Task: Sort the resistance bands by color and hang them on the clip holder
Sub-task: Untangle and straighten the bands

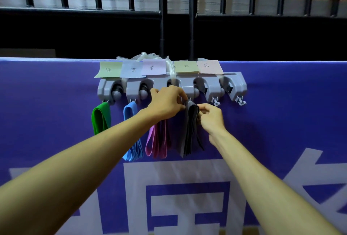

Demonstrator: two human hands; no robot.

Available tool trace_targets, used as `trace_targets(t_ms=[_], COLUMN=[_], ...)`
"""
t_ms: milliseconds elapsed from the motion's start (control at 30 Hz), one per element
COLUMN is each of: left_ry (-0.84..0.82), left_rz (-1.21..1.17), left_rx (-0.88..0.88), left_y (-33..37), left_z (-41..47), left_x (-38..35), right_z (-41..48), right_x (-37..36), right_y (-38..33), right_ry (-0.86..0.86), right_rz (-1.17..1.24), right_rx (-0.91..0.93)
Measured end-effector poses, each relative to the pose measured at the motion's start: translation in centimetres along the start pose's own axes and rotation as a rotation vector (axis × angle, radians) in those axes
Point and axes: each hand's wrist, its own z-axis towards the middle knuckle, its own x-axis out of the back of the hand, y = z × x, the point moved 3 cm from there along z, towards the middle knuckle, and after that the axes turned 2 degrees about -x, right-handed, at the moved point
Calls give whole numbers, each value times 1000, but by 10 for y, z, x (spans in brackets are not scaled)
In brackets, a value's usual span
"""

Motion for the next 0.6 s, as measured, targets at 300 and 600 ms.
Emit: trace_targets(t_ms=[300, 600], left_ry=[-46, -42], left_rz=[47, -198], left_rx=[-4, -77], left_y=[9, 19], left_z=[-9, -47], left_x=[6, 37], right_z=[-4, -37], right_x=[14, 39], right_y=[5, -19], right_ry=[-19, 15], right_rz=[-37, -264], right_rx=[-33, 118])
